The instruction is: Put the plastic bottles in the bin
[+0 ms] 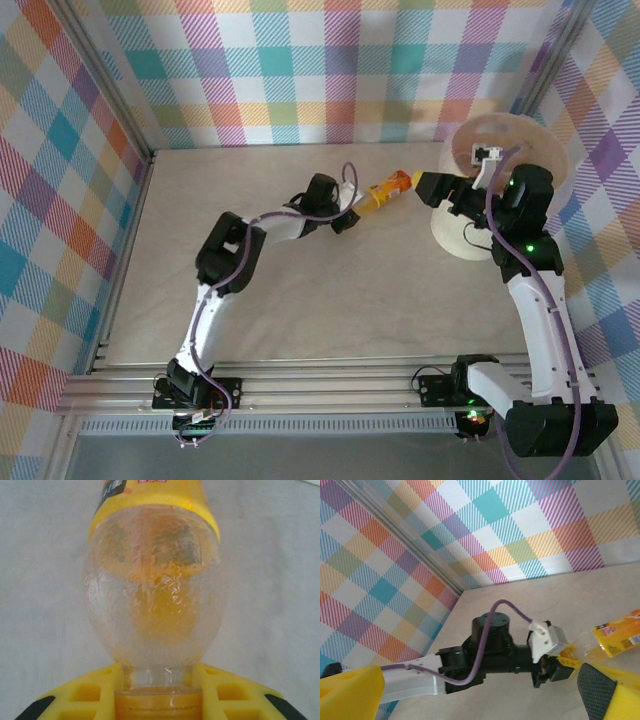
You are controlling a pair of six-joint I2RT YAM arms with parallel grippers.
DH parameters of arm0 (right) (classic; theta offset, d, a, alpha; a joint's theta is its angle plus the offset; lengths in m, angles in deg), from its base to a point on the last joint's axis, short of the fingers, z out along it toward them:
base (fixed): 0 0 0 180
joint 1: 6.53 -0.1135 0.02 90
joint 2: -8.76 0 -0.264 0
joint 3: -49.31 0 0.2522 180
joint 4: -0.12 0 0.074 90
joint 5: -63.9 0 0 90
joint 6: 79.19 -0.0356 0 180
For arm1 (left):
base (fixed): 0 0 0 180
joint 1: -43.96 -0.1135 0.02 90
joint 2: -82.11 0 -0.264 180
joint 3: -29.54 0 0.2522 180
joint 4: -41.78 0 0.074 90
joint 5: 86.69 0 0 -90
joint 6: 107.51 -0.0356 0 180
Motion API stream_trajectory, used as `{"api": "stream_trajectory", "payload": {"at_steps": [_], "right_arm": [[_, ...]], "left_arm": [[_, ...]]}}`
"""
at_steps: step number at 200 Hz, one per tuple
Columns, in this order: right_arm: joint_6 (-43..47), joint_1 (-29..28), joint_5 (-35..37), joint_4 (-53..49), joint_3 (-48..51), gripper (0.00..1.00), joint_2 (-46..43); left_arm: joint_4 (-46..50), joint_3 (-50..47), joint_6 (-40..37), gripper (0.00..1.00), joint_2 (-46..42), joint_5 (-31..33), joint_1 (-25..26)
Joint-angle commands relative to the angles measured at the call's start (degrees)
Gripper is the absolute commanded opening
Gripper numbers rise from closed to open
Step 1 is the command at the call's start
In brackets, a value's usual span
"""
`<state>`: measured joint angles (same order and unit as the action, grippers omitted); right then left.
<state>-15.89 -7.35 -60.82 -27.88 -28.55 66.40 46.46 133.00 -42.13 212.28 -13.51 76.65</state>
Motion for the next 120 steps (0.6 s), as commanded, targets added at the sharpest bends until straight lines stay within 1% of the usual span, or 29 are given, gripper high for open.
{"api": "stream_trajectory", "payload": {"at_steps": [1, 26, 50, 78, 94, 120], "right_arm": [[-3.86, -0.56, -1.86, 0.79, 1.83, 1.0, -1.3], [-8.65, -2.02, -0.6, 1.71, 3.71, 1.0, -1.83], [-12.86, -4.22, 3.63, 0.45, 4.37, 1.0, -1.12], [-17.4, -4.58, 4.01, 1.66, 4.18, 1.0, 0.82], [-17.6, -4.8, 3.45, 1.14, 2.79, 1.0, 2.39], [-18.44, -5.05, 4.29, 1.56, 1.87, 1.0, 4.16]], "left_arm": [[-12.67, -11.0, 6.87, 0.04, -12.52, 1.74, 0.71], [-17.44, -23.74, 15.11, 0.02, -24.47, 1.88, 1.81], [-18.25, -30.94, 19.98, 0.01, -33.97, 1.18, 4.12], [-17.5, -34.15, 23.92, 0.01, -41.11, 1.11, 6.78], [-18.66, -35.37, 26.27, 0.01, -43.83, 0.67, 7.71], [-17.46, -35.77, 27.21, 0.01, -47.05, 0.0, 9.27]]}}
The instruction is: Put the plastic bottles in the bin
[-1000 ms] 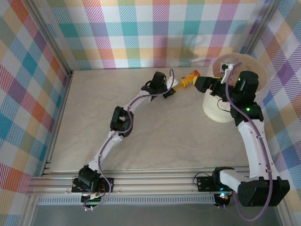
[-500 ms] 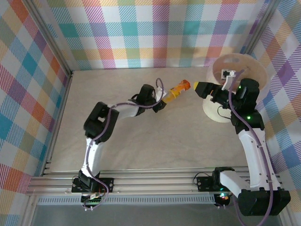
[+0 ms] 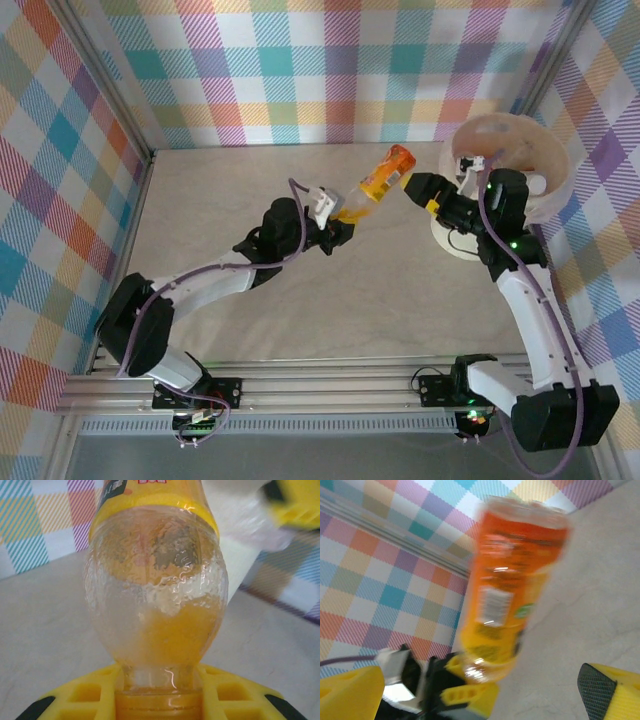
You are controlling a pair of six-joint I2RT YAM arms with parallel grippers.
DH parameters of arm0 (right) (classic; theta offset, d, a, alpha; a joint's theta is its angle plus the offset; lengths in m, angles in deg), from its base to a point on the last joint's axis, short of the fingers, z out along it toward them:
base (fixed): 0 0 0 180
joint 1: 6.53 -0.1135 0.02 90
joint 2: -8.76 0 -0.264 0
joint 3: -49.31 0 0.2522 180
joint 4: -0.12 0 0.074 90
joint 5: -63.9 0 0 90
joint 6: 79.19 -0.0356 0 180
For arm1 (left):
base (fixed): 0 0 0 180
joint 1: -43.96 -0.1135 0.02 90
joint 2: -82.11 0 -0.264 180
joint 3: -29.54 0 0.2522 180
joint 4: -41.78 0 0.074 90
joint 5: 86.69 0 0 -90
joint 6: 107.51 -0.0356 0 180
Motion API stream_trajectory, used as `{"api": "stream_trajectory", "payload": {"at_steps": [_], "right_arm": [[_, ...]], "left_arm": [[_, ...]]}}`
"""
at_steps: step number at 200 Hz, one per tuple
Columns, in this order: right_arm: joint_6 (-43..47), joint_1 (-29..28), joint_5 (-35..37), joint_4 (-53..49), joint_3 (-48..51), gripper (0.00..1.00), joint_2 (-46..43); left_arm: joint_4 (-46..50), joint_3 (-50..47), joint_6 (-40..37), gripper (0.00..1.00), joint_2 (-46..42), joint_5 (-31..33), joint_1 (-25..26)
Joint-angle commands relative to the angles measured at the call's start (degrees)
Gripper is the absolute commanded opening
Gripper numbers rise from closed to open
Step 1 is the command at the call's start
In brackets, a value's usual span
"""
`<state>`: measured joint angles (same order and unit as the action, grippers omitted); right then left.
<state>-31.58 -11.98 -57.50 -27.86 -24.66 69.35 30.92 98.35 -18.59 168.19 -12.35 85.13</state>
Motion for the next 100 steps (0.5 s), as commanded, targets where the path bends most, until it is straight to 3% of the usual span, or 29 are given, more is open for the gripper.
{"api": "stream_trajectory", "payload": {"at_steps": [1, 65, 100], "right_arm": [[-2.81, -0.42, 0.93, 1.68, -2.02, 1.0, 1.24], [-6.09, -2.82, -9.02, 21.2, -0.18, 1.0, 3.83], [-3.16, -4.38, -4.67, 15.52, -2.82, 1.0, 6.07]], "left_arm": [[-1.88, -1.15, 3.65, 0.01, -3.04, -1.19, 0.82], [0.12, -0.29, 3.52, 0.01, -4.5, -3.22, 3.41], [-1.81, 1.3, 3.47, 0.02, -3.42, -6.7, 4.3]]}}
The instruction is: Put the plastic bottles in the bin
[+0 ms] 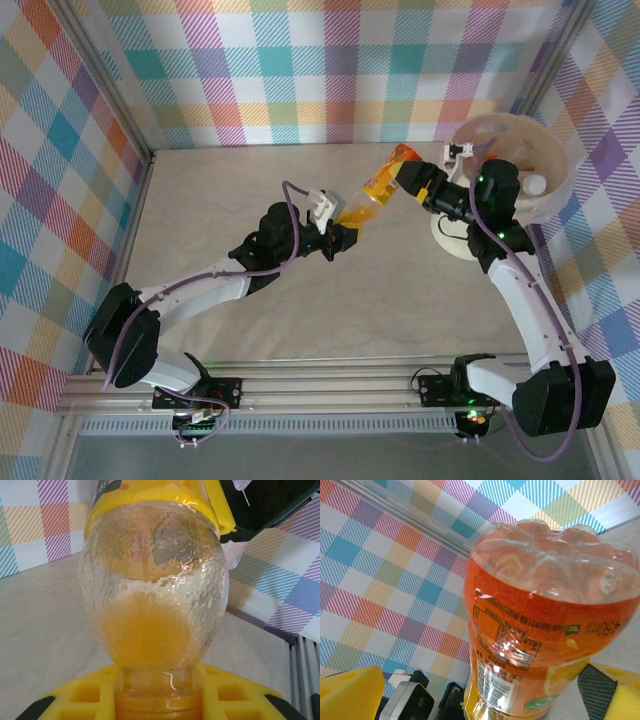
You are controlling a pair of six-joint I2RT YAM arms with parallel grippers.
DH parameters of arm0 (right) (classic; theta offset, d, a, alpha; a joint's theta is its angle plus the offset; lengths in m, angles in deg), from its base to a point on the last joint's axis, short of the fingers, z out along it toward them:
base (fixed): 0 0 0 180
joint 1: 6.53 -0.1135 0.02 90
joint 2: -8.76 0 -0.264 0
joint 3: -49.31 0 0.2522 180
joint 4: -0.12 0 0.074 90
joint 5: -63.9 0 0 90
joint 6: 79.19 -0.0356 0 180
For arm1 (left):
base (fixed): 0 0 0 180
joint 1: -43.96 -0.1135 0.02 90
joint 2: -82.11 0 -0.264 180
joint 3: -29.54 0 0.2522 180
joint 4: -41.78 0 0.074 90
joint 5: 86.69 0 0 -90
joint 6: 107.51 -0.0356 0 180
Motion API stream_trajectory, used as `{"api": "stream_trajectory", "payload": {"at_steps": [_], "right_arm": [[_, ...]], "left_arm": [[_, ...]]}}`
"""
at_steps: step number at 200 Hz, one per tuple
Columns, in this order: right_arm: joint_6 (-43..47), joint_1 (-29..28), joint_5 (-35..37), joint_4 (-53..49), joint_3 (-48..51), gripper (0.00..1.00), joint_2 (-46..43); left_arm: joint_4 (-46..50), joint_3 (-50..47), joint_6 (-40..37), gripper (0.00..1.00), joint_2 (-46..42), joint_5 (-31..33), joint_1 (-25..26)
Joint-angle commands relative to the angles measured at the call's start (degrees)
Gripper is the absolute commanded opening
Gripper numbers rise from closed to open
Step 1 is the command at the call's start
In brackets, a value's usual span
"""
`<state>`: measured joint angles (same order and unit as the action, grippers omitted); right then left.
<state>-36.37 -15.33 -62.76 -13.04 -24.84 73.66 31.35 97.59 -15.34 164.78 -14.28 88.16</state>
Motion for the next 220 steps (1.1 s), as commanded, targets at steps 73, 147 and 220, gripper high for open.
{"api": "stream_trajectory", "payload": {"at_steps": [73, 147, 220], "right_arm": [[6.91, -1.32, 5.02, -5.66, -5.89, 0.82, 2.28], [24.74, -1.18, 16.17, -22.5, -21.12, 0.55, 1.81], [50.7, 8.11, 42.6, -40.71, -51.51, 0.52, 11.98]], "left_arm": [[-2.15, 4.37, -0.07, 0.05, 1.9, -6.33, 1.86], [0.5, 5.46, 1.49, 0.94, 0.45, 0.14, 1.85], [2.43, -4.88, -0.86, 1.0, -10.73, 21.99, 1.6]]}}
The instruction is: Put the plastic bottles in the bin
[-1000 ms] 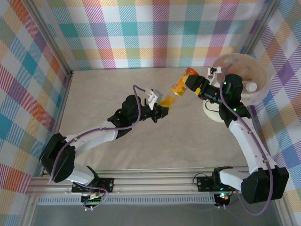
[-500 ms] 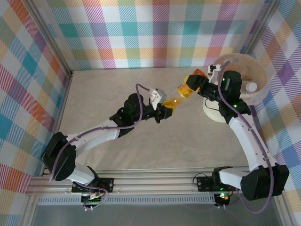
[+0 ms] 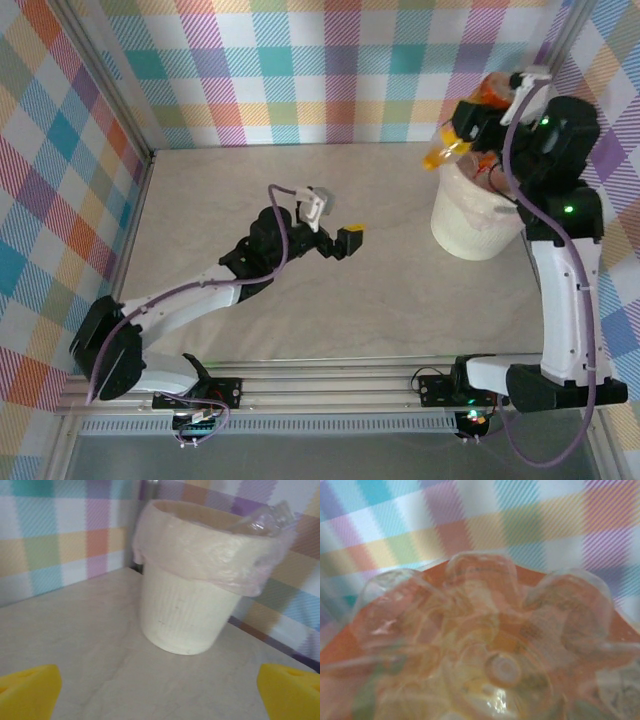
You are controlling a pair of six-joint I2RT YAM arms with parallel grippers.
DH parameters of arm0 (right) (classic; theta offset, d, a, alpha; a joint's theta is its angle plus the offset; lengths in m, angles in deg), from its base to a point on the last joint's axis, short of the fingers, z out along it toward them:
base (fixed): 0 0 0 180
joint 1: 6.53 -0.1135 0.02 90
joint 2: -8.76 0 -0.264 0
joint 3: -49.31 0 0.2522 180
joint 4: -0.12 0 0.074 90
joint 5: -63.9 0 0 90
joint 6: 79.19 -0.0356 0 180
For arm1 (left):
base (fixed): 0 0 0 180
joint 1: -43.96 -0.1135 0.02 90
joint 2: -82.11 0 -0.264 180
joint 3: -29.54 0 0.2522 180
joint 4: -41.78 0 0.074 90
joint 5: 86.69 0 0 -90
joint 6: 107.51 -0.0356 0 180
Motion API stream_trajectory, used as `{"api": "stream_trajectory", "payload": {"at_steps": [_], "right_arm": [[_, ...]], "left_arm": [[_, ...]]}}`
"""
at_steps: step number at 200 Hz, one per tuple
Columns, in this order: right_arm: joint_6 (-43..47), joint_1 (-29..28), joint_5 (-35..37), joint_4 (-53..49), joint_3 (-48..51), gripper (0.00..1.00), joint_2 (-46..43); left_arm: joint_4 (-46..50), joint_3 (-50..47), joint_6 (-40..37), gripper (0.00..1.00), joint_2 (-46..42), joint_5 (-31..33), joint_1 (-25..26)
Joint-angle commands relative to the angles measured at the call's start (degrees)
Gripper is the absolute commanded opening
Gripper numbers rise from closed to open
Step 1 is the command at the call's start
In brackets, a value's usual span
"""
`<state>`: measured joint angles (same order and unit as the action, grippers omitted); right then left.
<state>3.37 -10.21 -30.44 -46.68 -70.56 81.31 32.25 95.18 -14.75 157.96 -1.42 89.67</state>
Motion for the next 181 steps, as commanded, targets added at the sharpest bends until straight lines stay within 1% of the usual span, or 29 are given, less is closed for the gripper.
{"api": "stream_trajectory", "payload": {"at_steps": [1, 10, 18, 43, 64, 82, 108, 116, 125, 153, 165, 181], "right_arm": [[11.14, 3.12, 10.47, -7.1, -6.0, 0.52, 4.47], [12.6, 4.23, 13.08, -7.28, -7.92, 0.52, 6.11], [15.9, 5.0, 15.76, -7.11, -9.34, 0.52, 7.62], [22.32, 7.43, 24.36, -6.66, -12.44, 0.53, 12.4], [26.51, 10.01, 27.95, -6.09, -14.45, 0.53, 16.17], [29.34, 10.99, 29.47, -2.97, -12.86, 0.55, 17.67], [34.23, 11.29, 28.69, -0.7, -10.52, 0.59, 19.97], [35.19, 11.28, 28.3, -1.2, -10.31, 0.62, 20.94], [35.83, 11.32, 26.24, -3.35, -10.67, 0.68, 21.91], [32.11, 11.32, 16.88, -13.43, -15.22, 0.87, 23.91], [30.63, 11.33, 13.12, -15.35, -16.09, 0.91, 23.41], [28.78, 11.2, 10.89, -16.97, -16.77, 0.94, 22.33]], "left_arm": [[1.65, -2.53, -1.54, 1.0, -4.02, 9.31, 0.09], [2.52, -3.46, -1.84, 1.0, -5.12, 10.82, 0.01], [3.34, -4.15, -2.02, 1.0, -5.85, 11.94, -0.03], [4.69, -5.97, -2.41, 1.0, -8.11, 14.16, -0.26], [5.34, -7.24, -2.44, 1.0, -9.3, 14.96, -0.61], [5.75, -7.86, -2.33, 1.0, -9.63, 15.62, -0.87], [6.32, -7.98, -2.21, 1.0, -9.61, 16.29, -1.07], [6.42, -7.93, -2.06, 1.0, -9.52, 16.55, -1.18], [6.41, -7.96, -1.88, 1.0, -9.5, 17.01, -1.2], [6.98, -7.98, -1.26, 1.0, -9.86, 18.32, -1.74], [7.19, -8.1, -1.01, 1.0, -10.18, 18.8, -2.07], [7.59, -8.25, -0.51, 1.0, -10.81, 19.26, -2.54]]}}
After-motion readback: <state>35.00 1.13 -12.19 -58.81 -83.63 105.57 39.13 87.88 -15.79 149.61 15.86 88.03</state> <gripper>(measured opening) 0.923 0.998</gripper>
